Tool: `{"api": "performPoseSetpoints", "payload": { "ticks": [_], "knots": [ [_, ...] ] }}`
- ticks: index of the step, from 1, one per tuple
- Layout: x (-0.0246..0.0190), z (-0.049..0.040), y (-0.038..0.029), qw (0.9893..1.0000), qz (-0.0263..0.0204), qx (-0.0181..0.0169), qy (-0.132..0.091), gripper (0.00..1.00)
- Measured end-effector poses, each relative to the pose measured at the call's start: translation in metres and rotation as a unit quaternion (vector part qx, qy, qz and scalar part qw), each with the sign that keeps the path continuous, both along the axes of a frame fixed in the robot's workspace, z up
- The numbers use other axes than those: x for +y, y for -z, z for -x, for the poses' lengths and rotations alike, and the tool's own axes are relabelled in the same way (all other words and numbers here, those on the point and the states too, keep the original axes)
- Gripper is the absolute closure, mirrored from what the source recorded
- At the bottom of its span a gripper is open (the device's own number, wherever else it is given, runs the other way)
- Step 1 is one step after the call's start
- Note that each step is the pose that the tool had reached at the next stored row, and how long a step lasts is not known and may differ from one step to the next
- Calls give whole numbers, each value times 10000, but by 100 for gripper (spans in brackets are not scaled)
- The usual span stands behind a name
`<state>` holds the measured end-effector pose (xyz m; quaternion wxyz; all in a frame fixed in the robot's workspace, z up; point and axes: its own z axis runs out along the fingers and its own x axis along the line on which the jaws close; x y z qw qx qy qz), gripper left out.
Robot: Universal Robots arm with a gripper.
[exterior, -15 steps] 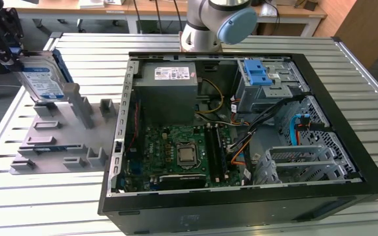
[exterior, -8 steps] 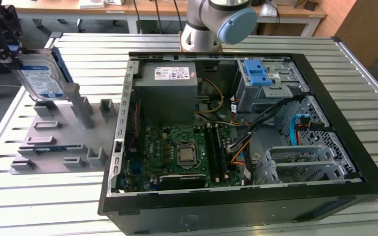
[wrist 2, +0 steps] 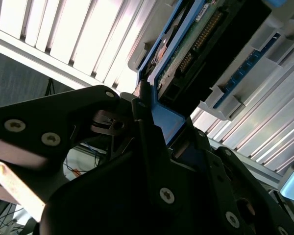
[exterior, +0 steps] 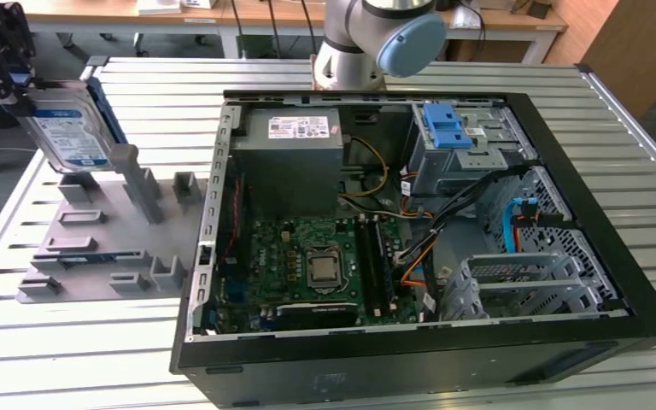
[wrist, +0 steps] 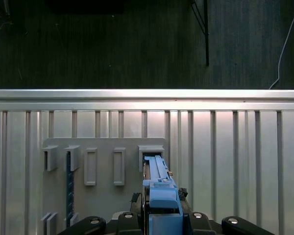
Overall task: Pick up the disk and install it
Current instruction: 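Pick up the disk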
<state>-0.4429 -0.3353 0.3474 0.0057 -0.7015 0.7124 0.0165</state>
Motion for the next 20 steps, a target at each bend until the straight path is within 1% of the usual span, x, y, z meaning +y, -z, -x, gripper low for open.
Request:
{"api": "performPoseSetpoints", "payload": {
  "ticks": [5,20],
  "knots": [
    [0,0,-42,10000,0,0,0,63],
    [0,0,-199,10000,0,0,0,63]
  ]
}}
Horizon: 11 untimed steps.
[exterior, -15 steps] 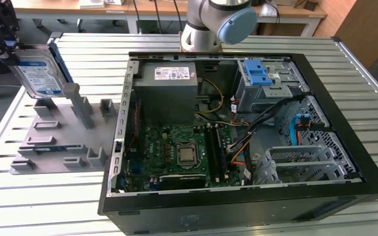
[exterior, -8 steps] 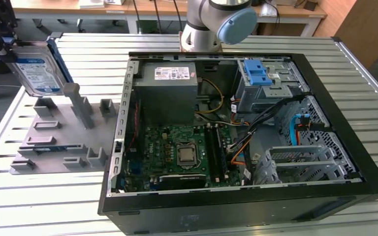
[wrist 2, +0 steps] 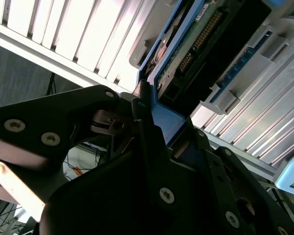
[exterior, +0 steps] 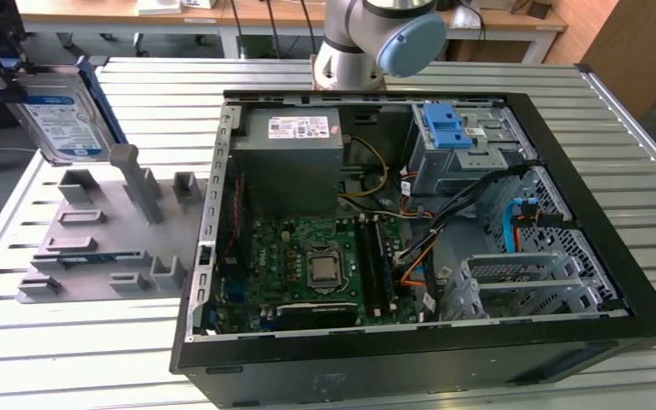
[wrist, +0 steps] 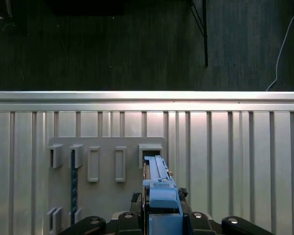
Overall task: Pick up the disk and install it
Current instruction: 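Pick up the disk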
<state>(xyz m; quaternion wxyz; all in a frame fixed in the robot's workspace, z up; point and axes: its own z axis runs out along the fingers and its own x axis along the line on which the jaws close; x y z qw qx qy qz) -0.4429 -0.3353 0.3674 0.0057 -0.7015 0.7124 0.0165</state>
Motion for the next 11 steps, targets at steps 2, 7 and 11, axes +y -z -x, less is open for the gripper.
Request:
{"api": "performPoseSetpoints", "payload": {
  "ticks": [2,7,11],
  "knots": [
    [0,0,-18,10000,0,0,0,63],
    [0,0,-63,10000,0,0,0,63],
    [0,0,-95,10000,0,0,0,63]
  ]
}}
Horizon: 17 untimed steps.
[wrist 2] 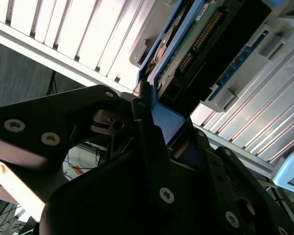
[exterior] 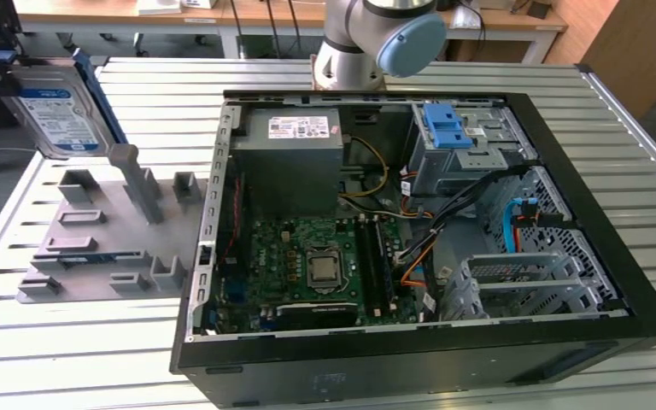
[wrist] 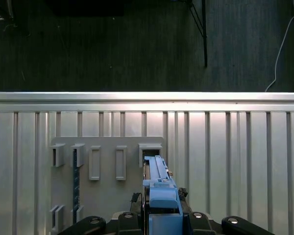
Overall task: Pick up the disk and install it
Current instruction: 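Pick up the disk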
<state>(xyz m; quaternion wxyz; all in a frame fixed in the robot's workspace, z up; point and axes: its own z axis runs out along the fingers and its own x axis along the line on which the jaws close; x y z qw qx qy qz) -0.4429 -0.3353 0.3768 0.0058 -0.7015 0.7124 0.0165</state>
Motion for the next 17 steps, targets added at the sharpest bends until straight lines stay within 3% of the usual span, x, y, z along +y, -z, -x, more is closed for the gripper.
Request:
{"api": "performPoseSetpoints", "payload": {
  "ticks": [17],
  "knots": [
    [0,0,-173,10000,0,0,0,63]
  ]
}}
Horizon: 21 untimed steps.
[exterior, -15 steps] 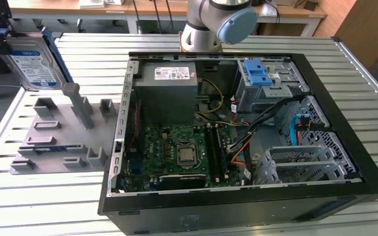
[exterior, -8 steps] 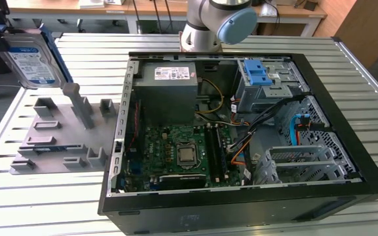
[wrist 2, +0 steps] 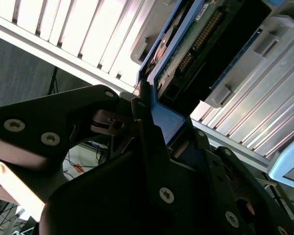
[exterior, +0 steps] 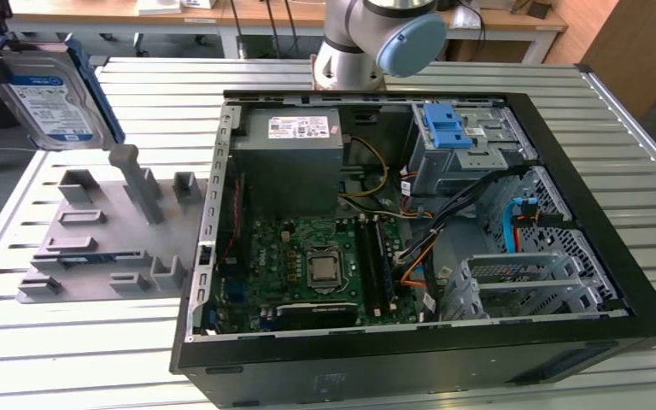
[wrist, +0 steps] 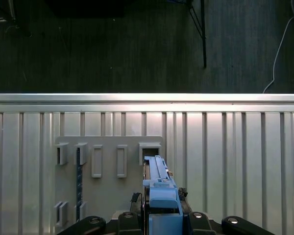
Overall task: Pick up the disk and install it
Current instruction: 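Pick up the disk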
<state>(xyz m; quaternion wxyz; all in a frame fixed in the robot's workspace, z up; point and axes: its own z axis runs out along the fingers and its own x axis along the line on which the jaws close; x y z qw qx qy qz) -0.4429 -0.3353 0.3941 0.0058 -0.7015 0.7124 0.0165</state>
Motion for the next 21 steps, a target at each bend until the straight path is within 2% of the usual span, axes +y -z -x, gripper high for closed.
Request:
{"api": "performPoseSetpoints", "payload": {
  "ticks": [21],
  "knots": [
    [0,0,-167,10000,0,0,0,63]
  ]
}}
